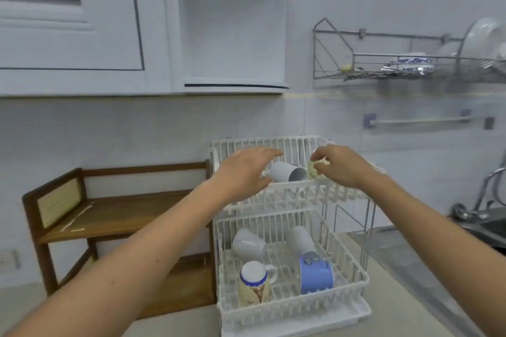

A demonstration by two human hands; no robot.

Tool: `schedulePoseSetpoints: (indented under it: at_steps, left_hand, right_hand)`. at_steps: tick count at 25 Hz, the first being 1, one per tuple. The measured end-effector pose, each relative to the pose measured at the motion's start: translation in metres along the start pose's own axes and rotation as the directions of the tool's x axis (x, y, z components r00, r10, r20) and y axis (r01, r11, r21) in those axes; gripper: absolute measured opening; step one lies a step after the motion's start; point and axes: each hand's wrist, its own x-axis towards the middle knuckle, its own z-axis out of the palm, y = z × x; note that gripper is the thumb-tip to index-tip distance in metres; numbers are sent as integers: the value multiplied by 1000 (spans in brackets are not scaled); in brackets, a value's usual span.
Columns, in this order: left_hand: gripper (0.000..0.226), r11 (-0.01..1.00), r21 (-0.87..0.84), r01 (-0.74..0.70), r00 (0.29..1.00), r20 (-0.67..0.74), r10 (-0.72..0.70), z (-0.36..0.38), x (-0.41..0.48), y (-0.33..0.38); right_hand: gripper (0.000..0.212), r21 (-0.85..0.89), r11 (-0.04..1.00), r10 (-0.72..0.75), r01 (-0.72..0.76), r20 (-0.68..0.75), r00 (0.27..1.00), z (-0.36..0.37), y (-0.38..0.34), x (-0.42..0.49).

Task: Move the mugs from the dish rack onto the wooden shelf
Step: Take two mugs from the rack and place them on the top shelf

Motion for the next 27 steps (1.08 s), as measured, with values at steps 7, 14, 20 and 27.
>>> schedulePoseSetpoints:
  at_steps: [7,14,20,27]
  left_hand:
    - [85,872,413,-264,915,394,90,63,94,-7]
    - [81,907,327,-266,848,526,60,96,131,-22]
    - [73,996,51,71,948,306,-84,85,111,-36]
    - [63,765,-563,313,744,-355,-566,7,43,-70]
  right_hand:
    - [78,-600,719,34,351,535,844,18,50,69]
    - [76,-707,445,31,549,625,780,37,50,98]
    - [86,-736,313,-159,600,582,797,42,56,110]
    - [106,91,992,-87,86,6,996,12,41,133]
